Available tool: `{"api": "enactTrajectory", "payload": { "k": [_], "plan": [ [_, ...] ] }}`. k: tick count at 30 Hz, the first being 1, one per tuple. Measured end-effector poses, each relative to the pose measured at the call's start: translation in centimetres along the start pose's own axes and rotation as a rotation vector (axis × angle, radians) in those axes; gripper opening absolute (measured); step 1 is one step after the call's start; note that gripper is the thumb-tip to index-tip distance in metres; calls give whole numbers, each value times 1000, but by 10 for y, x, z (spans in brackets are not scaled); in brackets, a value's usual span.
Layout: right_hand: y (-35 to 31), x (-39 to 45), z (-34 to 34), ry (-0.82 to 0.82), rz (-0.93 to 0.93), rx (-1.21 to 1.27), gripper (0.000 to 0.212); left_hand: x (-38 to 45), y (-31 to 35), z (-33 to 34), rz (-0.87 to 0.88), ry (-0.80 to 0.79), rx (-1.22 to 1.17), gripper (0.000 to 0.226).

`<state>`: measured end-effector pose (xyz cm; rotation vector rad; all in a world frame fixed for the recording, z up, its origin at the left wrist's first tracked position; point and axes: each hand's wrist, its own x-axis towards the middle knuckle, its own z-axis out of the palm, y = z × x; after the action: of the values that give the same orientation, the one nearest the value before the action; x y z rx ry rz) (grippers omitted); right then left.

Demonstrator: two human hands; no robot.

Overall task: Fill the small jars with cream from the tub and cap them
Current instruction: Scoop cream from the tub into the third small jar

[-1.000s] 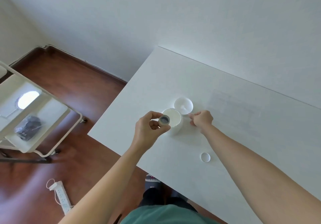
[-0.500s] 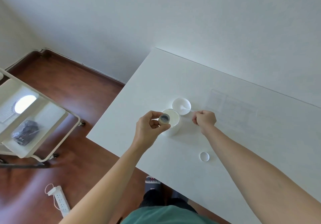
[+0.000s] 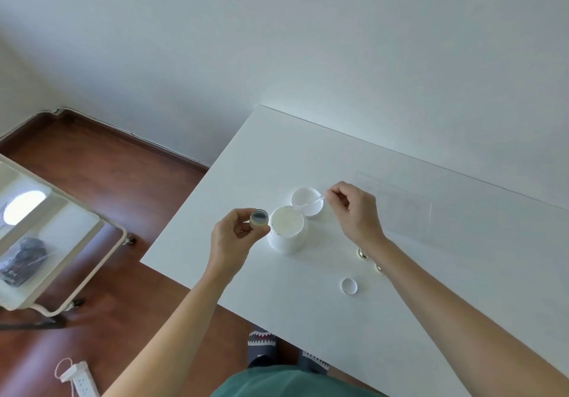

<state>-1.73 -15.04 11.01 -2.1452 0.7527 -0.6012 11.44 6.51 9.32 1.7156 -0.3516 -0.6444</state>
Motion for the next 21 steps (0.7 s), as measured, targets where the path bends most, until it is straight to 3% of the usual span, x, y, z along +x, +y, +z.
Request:
{"api": "enactTrajectory", "payload": {
  "k": [10,21],
  "plan": [
    [-16,7,49,-145,-429,-648,20,1,-2,-1,-30,48,-22,33],
    [5,12,75,-332,-193,-606,20,3,-7,-8,-40,59,-41,35]
  ]
}}
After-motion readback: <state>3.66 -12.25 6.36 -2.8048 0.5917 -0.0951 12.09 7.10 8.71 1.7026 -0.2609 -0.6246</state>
